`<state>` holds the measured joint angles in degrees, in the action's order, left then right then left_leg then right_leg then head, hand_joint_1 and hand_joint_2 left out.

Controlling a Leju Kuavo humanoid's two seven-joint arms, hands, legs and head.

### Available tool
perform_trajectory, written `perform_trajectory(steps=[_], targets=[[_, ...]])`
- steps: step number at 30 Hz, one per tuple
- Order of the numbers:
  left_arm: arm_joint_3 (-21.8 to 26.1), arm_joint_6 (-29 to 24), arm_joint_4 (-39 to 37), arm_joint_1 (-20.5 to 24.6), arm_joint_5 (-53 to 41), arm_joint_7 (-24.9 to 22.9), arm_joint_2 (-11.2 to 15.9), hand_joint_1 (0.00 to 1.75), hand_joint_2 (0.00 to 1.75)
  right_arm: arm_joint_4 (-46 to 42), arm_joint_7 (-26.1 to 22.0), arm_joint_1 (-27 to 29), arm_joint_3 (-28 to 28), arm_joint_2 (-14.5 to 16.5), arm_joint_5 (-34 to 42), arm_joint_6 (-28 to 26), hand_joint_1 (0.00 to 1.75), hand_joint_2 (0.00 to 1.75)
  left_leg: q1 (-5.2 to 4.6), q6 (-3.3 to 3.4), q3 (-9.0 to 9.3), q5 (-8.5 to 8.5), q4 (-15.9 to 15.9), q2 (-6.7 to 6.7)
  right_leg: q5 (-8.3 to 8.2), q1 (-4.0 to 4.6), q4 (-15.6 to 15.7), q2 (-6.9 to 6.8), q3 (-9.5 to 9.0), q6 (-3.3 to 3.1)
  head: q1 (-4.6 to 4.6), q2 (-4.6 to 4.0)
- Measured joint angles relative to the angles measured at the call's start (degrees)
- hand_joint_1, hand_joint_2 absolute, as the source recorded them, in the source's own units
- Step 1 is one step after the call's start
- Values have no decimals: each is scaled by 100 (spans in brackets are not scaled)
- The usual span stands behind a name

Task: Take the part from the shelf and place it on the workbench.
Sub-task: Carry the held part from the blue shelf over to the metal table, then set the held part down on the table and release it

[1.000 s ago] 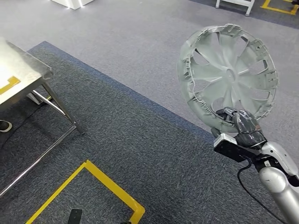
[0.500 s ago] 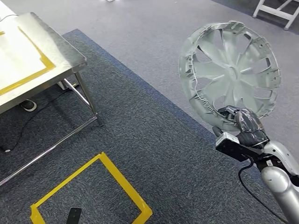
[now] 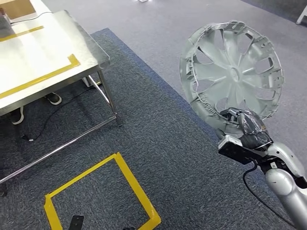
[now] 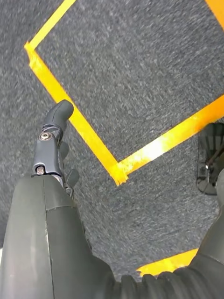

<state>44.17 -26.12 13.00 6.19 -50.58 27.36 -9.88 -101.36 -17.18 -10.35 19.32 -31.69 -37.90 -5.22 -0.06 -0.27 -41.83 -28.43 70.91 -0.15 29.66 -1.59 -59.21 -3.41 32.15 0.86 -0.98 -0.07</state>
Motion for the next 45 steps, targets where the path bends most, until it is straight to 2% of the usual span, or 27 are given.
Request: perform_trajectory(steps=[2, 3, 4, 6, 7, 9, 11, 13, 14, 15, 17, 19, 20, 21, 23, 26, 28, 30, 31, 33, 35, 37, 39, 41, 42, 44, 45], targets=[[0, -1, 0, 9, 0, 0, 1, 0, 175, -2, 0, -5, 0, 0, 0, 0, 175, 175, -64, 74, 382, 281, -763, 204, 43, 15, 2, -114, -45, 36, 1, 0], [0, -2, 0, 15, -1, 0, 1, 0, 175, -3, -1, -8, 1, 0, 0, 0, 175, 175, -101, 108, 492, 331, -1000, 287, 59, 26, 6, -169, -57, 62, 6, -1], [0, -2, 0, 17, -3, 0, 2, 0, 175, -3, -2, -12, 3, 0, 0, 0, 175, 175, -135, 136, 527, 316, -1098, 331, 69, 36, 18, -222, -66, 94, 8, -1], [0, -4, 0, 5, -5, -1, 5, 0, 175, -5, -2, -17, 8, -1, 1, -1, 175, 175, -141, 191, 532, 326, -1160, 240, 90, 40, 59, -328, -86, 159, 11, -1], [0, -7, 0, -5, -5, -1, 6, 0, 175, -5, 0, -20, 9, -1, 1, -1, 175, 175, -128, 223, 558, 342, -1204, 181, 129, 30, 49, -292, -88, 183, 16, -1], [0, -10, 0, 0, -7, -3, 6, 0, 175, -7, 0, -27, 8, -6, 1, -1, 175, 175, -89, 284, 614, 380, -1286, 71, 345, 14, -306, -12, 86, 203, 43, -1], [0, -9, 0, 18, -8, -4, -4, 0, 175, -6, -7, -30, 9, -13, 1, -2, 175, 175, -80, 313, 626, 382, -1296, -50, 650, 11, -1099, 279, 509, 212, 66, -1], [0, -9, 0, 18, -9, -5, -11, 0, 175, -6, -7, -18, 11, -16, 0, -2, 175, 175, -76, 320, 632, 374, -1290, -188, 693, 10, -1600, 338, 871, 233, 72, -1], [0, -9, 0, 15, -9, -5, -11, 0, 175, -6, -3, -13, 11, -17, 0, -2, 175, 175, -70, 316, 640, 367, -1283, -260, 540, 4, -1520, 343, 900, 242, 72, -2], [0, -9, 0, 13, -9, -5, -11, 0, 175, -6, -1, -10, 11, -17, 1, -2, 175, 175, -60, 303, 648, 354, -1269, -334, 298, -9, -1221, 366, 817, 252, 73, -2], [0, -9, 0, 18, -13, -6, -10, 0, 175, -7, 0, -9, 12, -18, 2, -3, 175, 175, -46, 247, 634, 306, -1197, -475, -106, -56, -436, 553, 499, 273, 75, -2], [0, -9, 0, 22, -21, -9, -7, 0, 175, -9, -2, -2, 13, -26, 6, -8, 175, 175, -42, 183, 580, 279, -1127, -597, -189, -76, -70, 707, 310, 250, 76, -1], [0, -9, 0, 15, -26, -11, -4, 0, 175, -10, 0, 4, 12, -30, 10, -12, 175, 175, -38, 158, 557, 282, -1112, -654, -163, -65, -52, 701, 276, 217, 77, -1], [0, -9, 0, 1, -30, -14, 2, 0, 175, -10, 3, 12, 9, -33, 16, -16, 175, 175, -26, 136, 546, 285, -1116, -705, -164, -61, -58, 642, 272, 180, 77, 0], [0, -9, 0, -20, -33, -15, 13, 0, 175, -17, 9, 28, -2, -39, 37, -22, 175, 175, -31, 85, 497, 198, -991, -580, -160, -58, -39, 523, 230, 102, 55, 0], [0, -9, 0, 5, -40, -15, 17, 0, 175, -35, 5, 62, -19, -65, 67, -37, 175, 175, -19, 8, 72, -268, -57, -130, -130, -27, -26, 324, 176, 19, 6, -1], [0, -9, 0, 9, -42, -22, 16, 0, 175, -38, 1, 89, -32, -83, 91, -48, 175, 175, 5, -4, -201, -432, 493, -50, -105, -1, -27, 185, 153, 1, 7, -1], [0, -9, 0, 0, -42, -33, 16, 0, 175, -40, 0, 124, -54, -95, 112, -55, 175, 175, 3, 23, -80, -193, 241, -25, -75, 14, -27, 55, 115, 4, 7, 0], [0, -9, 0, -1, -42, -37, 17, 0, 175, -42, 0, 139, -66, -99, 116, -55, 175, 175, -12, 54, 120, 18, -153, 42, -56, 18, -26, -6, 88, 12, 7, -1], [0, -9, 0, 14, -43, -38, 17, 0, 175, -50, -1, 159, -93, -112, 120, -58, 175, 175, -84, 118, 477, 248, -849, 233, -21, 34, -22, -114, 48, 47, 8, -2], [0, -10, 0, 21, -44, -40, 18, 0, 175, -57, -3, 169, -113, -126, 120, -65, 175, 175, -149, 169, 575, 248, -1087, 294, -4, 45, 3, -217, 26, 99, 10, -2], [0, -11, 0, 4, -43, -42, 24, 0, 175, -67, -3, 173, -119, -133, 120, -68, 175, 175, -147, 231, 594, 277, -1167, 192, 17, 32, 41, -291, -1, 161, 12, -1], [0, -11, 0, 3, -43, -45, 30, 0, 175, -82, -4, 185, -130, -146, 122, -69, 175, 175, -115, 304, 654, 318, -1258, 84, 180, 14, -176, -86, 90, 200, 25, -2], [0, -10, 0, 22, -46, -46, 19, 0, 175, -87, -12, 200, -140, -167, 122, -70, 175, 175, -100, 349, 684, 329, -1290, -32, 503, 10, -865, 234, 438, 209, 55, -2], [0, -9, 0, 29, -47, -46, 10, 0, 175, -87, -14, 209, -142, -174, 121, -70, 175, 175, -101, 357, 685, 323, -1288, -96, 634, 15, -1255, 308, 658, 215, 69, -2], [0, -9, 0, 24, -46, -46, -3, 0, 175, -87, -13, 228, -142, -177, 121, -70, 175, 175, -102, 362, 696, 313, -1280, -229, 603, 20, -1564, 338, 900, 222, 72, -2], [0, -9, 0, 21, -46, -46, -4, 0, 175, -87, -11, 235, -143, -178, 121, -70, 175, 175, -100, 356, 707, 304, -1271, -301, 412, 13, -1370, 347, 854, 223, 73, -2]])
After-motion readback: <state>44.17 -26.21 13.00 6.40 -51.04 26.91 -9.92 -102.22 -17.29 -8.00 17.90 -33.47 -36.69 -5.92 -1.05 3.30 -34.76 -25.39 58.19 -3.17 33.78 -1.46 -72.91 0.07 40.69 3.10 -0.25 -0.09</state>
